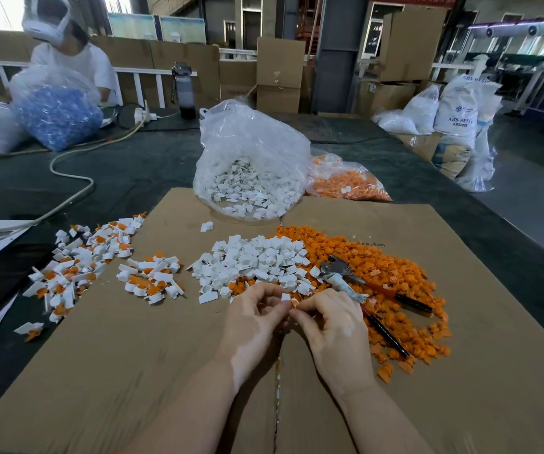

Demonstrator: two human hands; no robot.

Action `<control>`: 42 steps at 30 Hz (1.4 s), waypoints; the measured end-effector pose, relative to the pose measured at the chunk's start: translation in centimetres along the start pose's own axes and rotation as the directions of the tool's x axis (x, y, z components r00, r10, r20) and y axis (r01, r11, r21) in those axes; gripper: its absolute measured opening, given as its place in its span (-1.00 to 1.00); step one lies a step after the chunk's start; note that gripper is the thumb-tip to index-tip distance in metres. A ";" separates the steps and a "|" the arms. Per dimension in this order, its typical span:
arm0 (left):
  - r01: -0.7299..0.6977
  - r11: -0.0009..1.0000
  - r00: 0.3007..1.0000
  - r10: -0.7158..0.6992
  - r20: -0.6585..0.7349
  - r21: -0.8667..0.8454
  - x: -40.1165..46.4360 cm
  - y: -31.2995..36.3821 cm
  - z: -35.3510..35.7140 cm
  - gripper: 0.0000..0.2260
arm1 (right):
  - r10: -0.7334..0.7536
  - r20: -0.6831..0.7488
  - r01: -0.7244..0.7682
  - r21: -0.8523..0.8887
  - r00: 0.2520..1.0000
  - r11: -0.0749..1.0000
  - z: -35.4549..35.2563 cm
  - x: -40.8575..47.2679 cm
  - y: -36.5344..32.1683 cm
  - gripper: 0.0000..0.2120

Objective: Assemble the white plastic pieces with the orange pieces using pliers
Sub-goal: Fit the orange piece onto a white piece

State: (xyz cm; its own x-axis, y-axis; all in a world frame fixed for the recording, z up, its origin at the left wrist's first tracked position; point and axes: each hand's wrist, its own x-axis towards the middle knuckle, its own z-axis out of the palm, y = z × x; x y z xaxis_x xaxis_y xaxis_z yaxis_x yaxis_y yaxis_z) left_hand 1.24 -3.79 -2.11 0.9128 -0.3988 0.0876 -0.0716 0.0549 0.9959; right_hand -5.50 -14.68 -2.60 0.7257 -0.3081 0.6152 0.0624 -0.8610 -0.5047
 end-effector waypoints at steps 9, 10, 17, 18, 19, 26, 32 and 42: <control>0.007 1.000 1.000 -0.007 0.015 0.005 -0.1 0.1 0.0 -0.92 | -0.009 0.069 0.005 0.062 0.998 0.998 -0.2 0.3 -0.1 -0.80; 0.008 1.000 1.000 -0.008 0.014 0.003 -0.1 0.0 0.0 -0.92 | -0.006 0.063 0.002 0.061 0.998 0.998 -0.2 0.3 -0.1 -0.81; 0.008 1.000 1.000 -0.009 0.018 0.026 0.1 0.0 -0.1 -0.90 | -0.008 0.030 0.007 0.042 1.000 0.999 -0.2 0.3 -0.2 -0.83; 0.004 1.000 1.000 -0.004 0.018 0.029 0.0 0.0 -0.1 -0.90 | -0.009 0.027 0.008 0.040 1.000 0.999 -0.2 0.3 -0.2 -0.84; -0.001 0.999 1.000 0.000 0.019 0.035 0.0 0.0 -0.1 -0.90 | -0.011 0.025 0.010 0.038 1.000 0.999 -0.2 0.3 -0.2 -0.83; 0.008 0.999 1.000 -0.009 0.024 0.049 0.0 0.2 0.0 -0.89 | -0.014 0.018 0.013 0.037 1.000 0.999 -0.2 0.3 -0.2 -0.83; -0.006 0.999 1.000 0.005 0.022 0.050 0.1 0.1 0.0 -0.90 | -0.008 0.020 0.007 0.034 1.000 0.999 -0.2 0.3 -0.2 -0.82; 0.006 0.999 1.000 -0.006 0.005 0.053 0.3 -0.2 0.0 -0.90 | -0.008 0.013 0.007 0.052 1.000 0.999 -0.1 0.3 -0.1 -0.79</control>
State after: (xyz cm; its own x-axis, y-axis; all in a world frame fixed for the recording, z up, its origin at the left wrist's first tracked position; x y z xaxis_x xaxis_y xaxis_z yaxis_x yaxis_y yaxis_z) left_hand 1.51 -3.91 -2.29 0.9112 -0.4038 0.0814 -0.0871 0.0043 0.9962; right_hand -5.34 -14.75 -2.33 0.7342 -0.2960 0.6110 0.1032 -0.8408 -0.5314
